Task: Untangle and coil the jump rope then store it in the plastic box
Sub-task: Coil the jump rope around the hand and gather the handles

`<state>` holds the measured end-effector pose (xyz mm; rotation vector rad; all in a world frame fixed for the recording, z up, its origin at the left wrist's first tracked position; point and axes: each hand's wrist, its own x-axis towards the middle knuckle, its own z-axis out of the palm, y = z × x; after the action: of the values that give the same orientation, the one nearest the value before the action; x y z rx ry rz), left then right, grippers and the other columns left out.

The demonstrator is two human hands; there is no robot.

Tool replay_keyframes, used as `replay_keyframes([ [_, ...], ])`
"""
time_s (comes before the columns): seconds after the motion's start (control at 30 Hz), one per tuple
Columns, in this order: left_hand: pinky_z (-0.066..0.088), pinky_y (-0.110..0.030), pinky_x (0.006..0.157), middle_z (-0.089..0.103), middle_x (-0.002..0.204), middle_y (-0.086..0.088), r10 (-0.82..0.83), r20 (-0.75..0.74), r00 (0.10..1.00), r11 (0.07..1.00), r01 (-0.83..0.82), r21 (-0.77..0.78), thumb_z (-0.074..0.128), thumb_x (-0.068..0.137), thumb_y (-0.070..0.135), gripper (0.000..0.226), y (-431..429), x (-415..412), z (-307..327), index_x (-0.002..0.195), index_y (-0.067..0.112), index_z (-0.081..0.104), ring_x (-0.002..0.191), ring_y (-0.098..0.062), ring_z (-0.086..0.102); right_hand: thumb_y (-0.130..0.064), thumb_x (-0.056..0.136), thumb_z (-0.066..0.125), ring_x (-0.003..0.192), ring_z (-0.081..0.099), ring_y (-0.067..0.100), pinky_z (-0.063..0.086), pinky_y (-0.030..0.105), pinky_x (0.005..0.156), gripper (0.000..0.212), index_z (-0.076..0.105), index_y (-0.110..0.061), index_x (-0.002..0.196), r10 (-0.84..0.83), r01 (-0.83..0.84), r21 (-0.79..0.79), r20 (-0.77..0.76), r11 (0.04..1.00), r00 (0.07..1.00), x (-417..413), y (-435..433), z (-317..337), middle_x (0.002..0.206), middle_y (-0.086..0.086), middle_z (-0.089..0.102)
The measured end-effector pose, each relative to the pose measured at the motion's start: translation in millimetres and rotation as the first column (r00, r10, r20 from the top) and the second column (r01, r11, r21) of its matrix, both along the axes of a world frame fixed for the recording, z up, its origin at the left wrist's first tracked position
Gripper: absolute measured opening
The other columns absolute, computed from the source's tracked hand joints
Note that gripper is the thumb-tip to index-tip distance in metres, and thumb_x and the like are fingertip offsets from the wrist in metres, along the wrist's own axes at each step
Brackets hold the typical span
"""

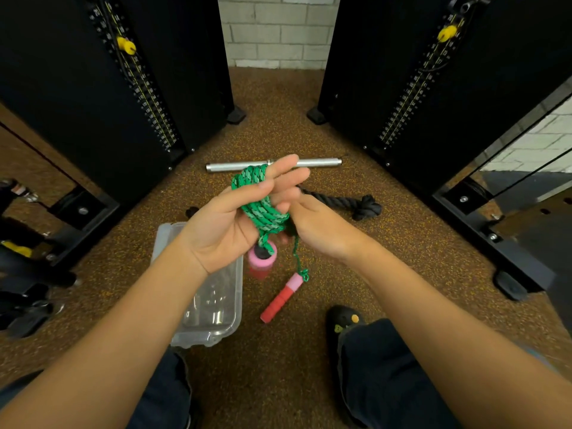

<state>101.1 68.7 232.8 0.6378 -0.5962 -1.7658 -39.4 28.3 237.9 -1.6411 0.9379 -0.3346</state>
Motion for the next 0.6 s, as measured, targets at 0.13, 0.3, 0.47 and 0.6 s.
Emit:
replay_keyframes([
  [0.13, 0.051, -0.019, 0.088, 0.071, 0.108, 0.001, 0.251, 0.132, 0.959, 0.967, -0.255, 0.016, 0.049, 0.078, 0.009, 0.033, -7, -3, -5, 0.108, 0.012, 0.063, 0.103, -0.01, 0.065, -0.032, 0.101, 0.024, 0.06, 0.049, 0.006, 0.041, 0.027, 0.06, 0.037, 0.051, -0.018, 0.08, 0.105, -0.153, -0.19, -0.241, 0.97, 0.965, 0, -1, -8, 0.069, -0.005, 0.053],
  [0.3, 0.042, -0.021, 0.096, 0.062, 0.119, 0.003, 0.408, 0.51, 0.757, 0.889, -0.457, -0.032, 0.05, 0.089, 0.005, 0.031, -10, 4, -27, 0.118, 0.012, 0.057, 0.115, -0.009, 0.057, -0.024, 0.098, 0.037, 0.058, 0.045, 0.01, 0.033, 0.028, 0.054, 0.02, 0.05, -0.009, 0.093, 0.238, -0.36, -0.321, -0.362, 0.876, 0.902, 4, 7, -24, 0.07, -0.003, 0.048],
  [0.47, 0.045, -0.009, 0.086, 0.064, 0.103, 0.017, 0.246, 0.807, 0.536, 0.959, -0.256, -0.122, 0.047, 0.093, 0.011, 0.028, -7, -8, -32, 0.117, 0.013, 0.059, 0.093, 0.01, 0.06, -0.024, 0.094, 0.045, 0.068, 0.051, 0.016, 0.042, 0.034, 0.064, 0.02, 0.057, -0.009, 0.097, 0.214, -0.358, -0.45, -0.34, 0.818, 0.916, 3, 5, -21, 0.079, -0.002, 0.054],
  [0.6, 0.045, -0.017, 0.077, 0.065, 0.081, 0.008, 0.223, 0.858, 0.463, 0.958, -0.268, -0.104, 0.046, 0.094, 0.022, 0.02, -7, -13, -23, 0.086, 0.025, 0.064, 0.086, -0.005, 0.063, -0.027, 0.086, 0.059, 0.061, 0.044, 0.006, 0.042, 0.028, 0.069, 0.016, 0.062, -0.012, 0.084, 0.148, -0.261, -0.589, -0.233, 0.765, 0.961, -4, -4, -10, 0.061, -0.019, 0.037],
])
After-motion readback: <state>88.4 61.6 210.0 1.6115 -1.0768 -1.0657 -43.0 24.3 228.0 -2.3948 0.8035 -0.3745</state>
